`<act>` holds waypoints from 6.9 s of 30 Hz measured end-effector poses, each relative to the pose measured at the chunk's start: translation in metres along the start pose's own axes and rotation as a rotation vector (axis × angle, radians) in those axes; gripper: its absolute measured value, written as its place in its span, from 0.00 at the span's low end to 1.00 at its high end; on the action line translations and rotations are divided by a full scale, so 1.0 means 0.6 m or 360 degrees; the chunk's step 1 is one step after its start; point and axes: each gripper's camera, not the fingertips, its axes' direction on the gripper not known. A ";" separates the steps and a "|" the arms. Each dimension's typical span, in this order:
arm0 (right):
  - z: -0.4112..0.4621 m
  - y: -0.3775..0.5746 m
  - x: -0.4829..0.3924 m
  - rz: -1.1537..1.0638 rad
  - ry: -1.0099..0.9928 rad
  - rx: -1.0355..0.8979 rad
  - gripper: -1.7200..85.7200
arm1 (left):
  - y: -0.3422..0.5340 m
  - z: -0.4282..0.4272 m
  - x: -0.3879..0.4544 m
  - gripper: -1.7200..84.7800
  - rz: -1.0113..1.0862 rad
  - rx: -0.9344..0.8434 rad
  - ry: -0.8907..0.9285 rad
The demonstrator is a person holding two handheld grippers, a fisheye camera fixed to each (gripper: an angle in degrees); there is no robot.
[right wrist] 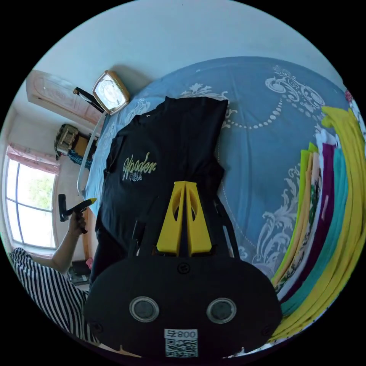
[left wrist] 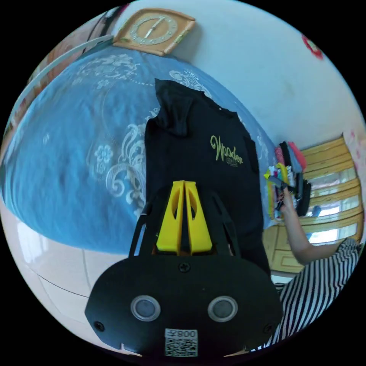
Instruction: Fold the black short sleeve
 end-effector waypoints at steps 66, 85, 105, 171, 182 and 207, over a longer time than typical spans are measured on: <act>-0.222 0.995 0.426 0.0360 -0.0952 0.0253 0.03 | 0.739 -0.510 -0.205 0.04 -0.0417 0.0310 0.1155; -0.264 1.112 0.419 0.0345 -0.0968 0.0282 0.03 | 0.868 -0.543 -0.194 0.04 -0.0459 0.0341 0.1227; -0.297 0.902 0.402 0.0323 -0.0983 0.0300 0.03 | 0.664 -0.462 -0.167 0.04 -0.0431 0.0373 0.1295; -0.044 -0.081 -0.340 -0.1129 0.0696 -0.0441 0.11 | -0.340 0.437 0.001 0.11 -0.0111 -0.0188 0.0782; -0.008 -0.093 -0.452 -0.1469 0.0923 -0.0391 0.04 | -0.410 0.520 0.039 0.04 -0.0124 -0.0166 0.0848; -0.061 -0.244 -0.358 -0.0845 0.0511 -0.0293 0.02 | -0.480 0.563 0.117 0.02 0.0136 -0.0098 0.0442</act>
